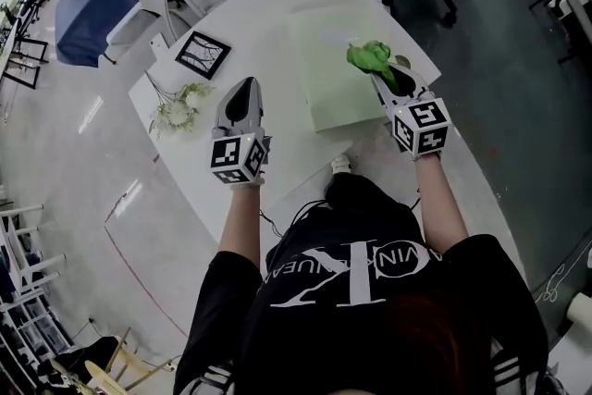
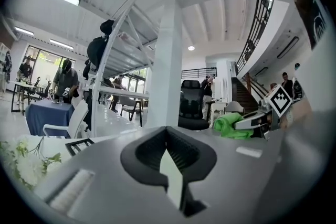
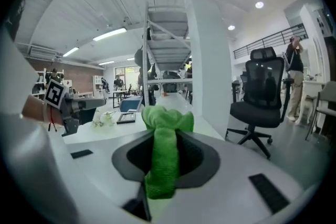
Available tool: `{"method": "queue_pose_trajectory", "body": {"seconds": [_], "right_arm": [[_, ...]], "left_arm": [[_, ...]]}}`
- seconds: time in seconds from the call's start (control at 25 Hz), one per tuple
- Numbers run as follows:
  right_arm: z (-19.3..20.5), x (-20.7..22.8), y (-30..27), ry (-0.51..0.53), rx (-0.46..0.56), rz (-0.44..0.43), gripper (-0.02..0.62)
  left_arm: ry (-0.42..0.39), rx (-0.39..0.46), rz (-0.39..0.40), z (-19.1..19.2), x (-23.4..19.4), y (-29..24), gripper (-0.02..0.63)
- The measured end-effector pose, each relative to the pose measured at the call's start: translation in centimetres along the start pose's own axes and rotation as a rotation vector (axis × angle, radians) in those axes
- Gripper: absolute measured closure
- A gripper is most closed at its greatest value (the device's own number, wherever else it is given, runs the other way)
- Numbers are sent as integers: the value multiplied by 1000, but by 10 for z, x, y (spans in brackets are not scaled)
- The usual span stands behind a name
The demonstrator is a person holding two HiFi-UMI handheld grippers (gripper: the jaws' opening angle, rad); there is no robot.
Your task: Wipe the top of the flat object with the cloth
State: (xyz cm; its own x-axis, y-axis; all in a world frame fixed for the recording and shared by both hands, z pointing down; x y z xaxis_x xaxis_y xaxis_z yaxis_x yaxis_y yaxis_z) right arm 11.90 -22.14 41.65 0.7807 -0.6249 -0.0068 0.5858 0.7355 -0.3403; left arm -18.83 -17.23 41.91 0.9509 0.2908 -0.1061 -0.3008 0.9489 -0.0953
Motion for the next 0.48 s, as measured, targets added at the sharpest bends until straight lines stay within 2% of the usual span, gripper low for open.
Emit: {"method": "queue_pose_trajectory", "body": {"seconds": [0.28, 0.48], "right_arm": [[-12, 11, -51, 87, -57, -106, 517], [-21, 13, -92, 179, -107, -177, 517]], "left_arm": [[25, -45, -43, 12, -10, -32, 592], [58, -90, -31, 26, -8, -55, 592]]}}
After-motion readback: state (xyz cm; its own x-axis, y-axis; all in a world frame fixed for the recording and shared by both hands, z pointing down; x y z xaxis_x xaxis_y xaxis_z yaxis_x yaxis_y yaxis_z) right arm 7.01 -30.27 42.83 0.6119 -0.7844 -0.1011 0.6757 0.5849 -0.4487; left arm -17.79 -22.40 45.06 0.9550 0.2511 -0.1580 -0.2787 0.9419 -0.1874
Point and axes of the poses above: the fingertips, and each gripper's own axes: y backward along the fingers, x to its right, z out of its underside, the point moved 7 cm from there along y, backward along the fingers, and after that the axes turned 1 degree about y, right-handed, at the moved point
